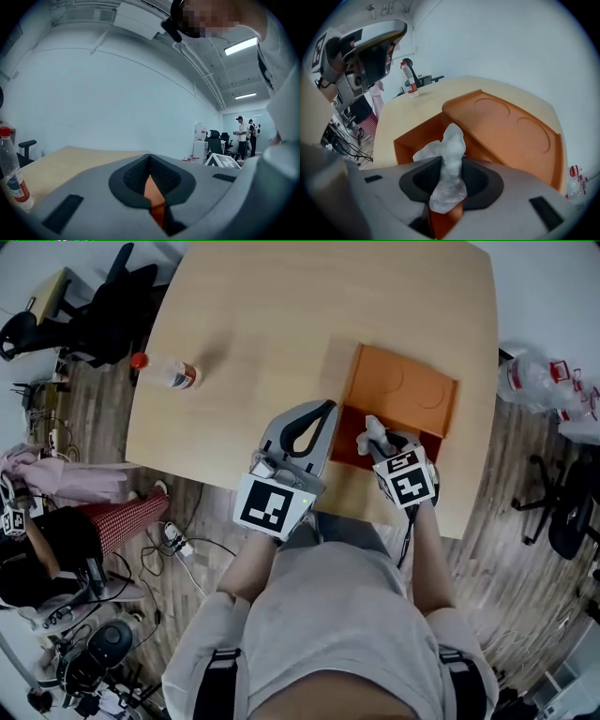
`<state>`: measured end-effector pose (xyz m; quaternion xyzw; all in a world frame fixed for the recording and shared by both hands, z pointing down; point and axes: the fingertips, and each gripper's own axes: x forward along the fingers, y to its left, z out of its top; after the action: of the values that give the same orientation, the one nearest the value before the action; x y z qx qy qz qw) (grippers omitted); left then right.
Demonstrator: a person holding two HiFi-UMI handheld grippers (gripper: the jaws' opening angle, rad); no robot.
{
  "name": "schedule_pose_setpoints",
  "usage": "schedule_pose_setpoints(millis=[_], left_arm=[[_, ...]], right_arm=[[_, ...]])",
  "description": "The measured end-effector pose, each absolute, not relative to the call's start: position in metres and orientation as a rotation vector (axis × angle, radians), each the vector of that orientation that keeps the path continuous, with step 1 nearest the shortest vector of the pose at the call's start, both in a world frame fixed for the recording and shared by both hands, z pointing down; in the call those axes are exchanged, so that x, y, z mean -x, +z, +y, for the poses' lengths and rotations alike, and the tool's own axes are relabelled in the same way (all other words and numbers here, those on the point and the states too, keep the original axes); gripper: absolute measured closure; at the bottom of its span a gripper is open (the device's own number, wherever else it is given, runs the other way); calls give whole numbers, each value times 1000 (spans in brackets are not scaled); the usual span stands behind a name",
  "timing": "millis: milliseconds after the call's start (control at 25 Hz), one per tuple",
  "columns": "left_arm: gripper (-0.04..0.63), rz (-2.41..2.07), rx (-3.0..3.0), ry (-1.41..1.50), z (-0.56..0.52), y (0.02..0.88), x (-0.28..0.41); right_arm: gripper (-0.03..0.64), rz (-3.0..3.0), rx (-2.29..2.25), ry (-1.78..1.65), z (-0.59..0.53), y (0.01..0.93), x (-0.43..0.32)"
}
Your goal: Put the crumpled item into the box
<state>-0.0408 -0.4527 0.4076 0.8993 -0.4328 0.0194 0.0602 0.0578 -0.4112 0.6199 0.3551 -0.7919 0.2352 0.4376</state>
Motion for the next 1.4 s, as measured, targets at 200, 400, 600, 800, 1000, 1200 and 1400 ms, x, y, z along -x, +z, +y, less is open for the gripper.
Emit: schedule_pose_setpoints(millis=[200, 400, 600, 800, 1000, 1200, 1400], left_arm=[[581, -1329, -2711, 67, -451, 410, 45], [581, -1345, -2703, 71, -449, 411, 47], [581, -1365, -2691, 74, -446, 412, 50], [581, -1385, -2685, 78, -440, 411, 53], [581, -1395, -2694, 78, -434, 407, 58], [581, -1375, -2717, 79, -424, 403, 56], [581, -1337, -2755, 75, -412, 397, 51]], right_arm=[[482, -1932, -861, 587, -410, 628, -60], [479, -1916, -838, 595, -409, 635, -60], [471, -1903, -828, 606, -408, 640, -60], [466, -1907, -838, 604, -409, 641, -61], [460, -1918, -873, 589, -409, 636, -61], [449, -1954, -931, 602, -406, 624, -62], [449, -2012, -1044, 597, -402, 601, -66]])
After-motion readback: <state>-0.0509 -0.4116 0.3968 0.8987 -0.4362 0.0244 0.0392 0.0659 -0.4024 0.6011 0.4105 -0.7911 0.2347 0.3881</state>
